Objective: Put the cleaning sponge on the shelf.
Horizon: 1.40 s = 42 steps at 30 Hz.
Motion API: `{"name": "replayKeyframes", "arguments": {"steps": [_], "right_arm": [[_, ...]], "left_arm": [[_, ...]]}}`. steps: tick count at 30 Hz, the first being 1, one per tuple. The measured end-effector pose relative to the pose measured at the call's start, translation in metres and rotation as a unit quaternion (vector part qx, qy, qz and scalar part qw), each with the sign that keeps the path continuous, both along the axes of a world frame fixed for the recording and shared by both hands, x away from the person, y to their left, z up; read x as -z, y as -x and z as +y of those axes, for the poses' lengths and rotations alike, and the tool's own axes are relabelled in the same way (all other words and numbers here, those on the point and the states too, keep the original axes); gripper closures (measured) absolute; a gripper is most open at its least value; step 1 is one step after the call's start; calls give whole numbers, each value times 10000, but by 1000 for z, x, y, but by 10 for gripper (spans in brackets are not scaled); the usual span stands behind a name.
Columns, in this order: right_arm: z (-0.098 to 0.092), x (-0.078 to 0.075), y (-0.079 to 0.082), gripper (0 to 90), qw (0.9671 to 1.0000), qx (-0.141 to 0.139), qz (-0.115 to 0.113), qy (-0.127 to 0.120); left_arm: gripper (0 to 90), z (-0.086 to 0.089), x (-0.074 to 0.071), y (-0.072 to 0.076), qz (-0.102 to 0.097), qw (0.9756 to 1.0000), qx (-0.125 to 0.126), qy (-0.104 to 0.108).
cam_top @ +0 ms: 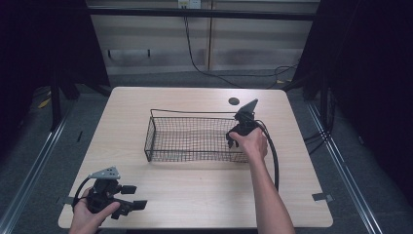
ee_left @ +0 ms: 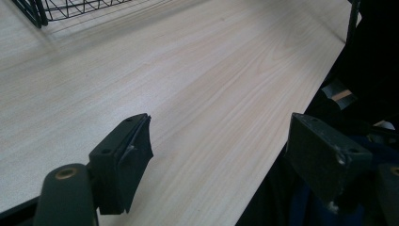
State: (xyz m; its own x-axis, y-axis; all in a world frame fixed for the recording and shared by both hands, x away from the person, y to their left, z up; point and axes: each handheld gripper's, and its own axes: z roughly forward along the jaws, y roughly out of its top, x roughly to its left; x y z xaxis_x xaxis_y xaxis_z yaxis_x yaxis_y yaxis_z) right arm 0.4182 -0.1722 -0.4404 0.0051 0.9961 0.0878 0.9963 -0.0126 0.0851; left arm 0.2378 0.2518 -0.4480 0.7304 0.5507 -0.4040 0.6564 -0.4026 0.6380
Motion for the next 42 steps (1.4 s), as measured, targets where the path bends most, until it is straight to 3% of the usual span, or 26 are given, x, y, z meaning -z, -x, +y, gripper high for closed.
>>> {"name": "replayKeyframes", "arguments": {"steps": [18,34,42], "right_arm": [[-5,-10,4,160,9995,-125,-189,-230],[-11,-22,10,188,9980,-338,-322,-434],[-17,-33,18,256,9956,-476,-463,-665]], "left_arm": [[225,0,0,0,1,10000,6,-25],[225,0,0,-1,9,10000,53,-66],[225,0,1,0,9,10000,23,-65]]}}
